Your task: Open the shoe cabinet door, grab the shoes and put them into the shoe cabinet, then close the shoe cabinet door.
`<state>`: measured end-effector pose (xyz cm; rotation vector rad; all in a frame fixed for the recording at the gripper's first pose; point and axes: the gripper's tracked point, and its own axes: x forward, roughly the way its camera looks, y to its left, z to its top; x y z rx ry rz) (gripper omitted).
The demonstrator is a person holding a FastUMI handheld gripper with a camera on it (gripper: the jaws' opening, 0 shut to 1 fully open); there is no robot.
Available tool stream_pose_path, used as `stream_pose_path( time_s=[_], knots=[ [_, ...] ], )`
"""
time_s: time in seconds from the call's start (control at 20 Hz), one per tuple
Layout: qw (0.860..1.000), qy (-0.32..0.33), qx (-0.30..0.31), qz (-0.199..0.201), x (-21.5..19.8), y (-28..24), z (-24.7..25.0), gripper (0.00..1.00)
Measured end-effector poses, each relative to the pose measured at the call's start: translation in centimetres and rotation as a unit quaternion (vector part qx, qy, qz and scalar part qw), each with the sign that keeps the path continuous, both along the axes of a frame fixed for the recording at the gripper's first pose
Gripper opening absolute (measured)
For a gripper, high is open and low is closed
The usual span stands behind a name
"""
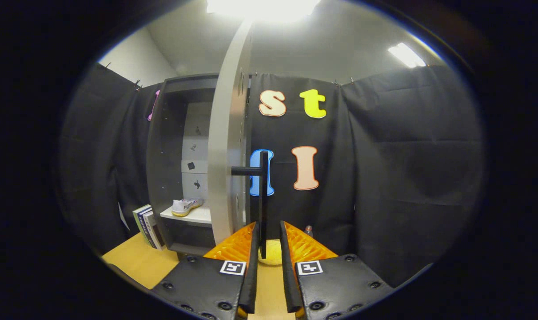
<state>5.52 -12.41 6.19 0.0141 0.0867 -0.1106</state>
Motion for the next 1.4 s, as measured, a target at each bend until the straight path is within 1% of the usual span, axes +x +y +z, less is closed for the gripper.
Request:
stream_pose_path(
  time_s=[0.05, 0.1, 0.2, 0.35, 0.5, 0.6, 0.85, 1.15, 1.4],
  knots=[
    [0.999, -0.008, -0.016, -0.026, -0.6, -1.1, 0.5, 0.31],
    [0.999, -0.018, -0.023, -0.035, -1.3, -1.4, 1.0, 0.36],
    [0.999, -0.034, -0.014, -0.034, -2.2, -0.7, 1.3, 0.62],
    [0.999, -0.038, 0.016, -0.008, -3.7, 1.6, 0.6, 1.00],
    [0.999, -0.032, 0.032, 0.017, -4.4, 4.9, -0.9, 0.99],
    [0.999, -0.024, 0.030, 0.037, -4.4, 7.3, -2.2, 0.98],
    [0.994, 0.026, 0.048, 0.097, -4.1, 11.8, -7.3, 0.97],
    [0.982, 0.109, 0.038, 0.152, -3.2, 16.9, -15.9, 0.98],
    [0.967, 0.184, 0.037, 0.175, -3.3, 18.8, -23.5, 0.98]
  ],
)
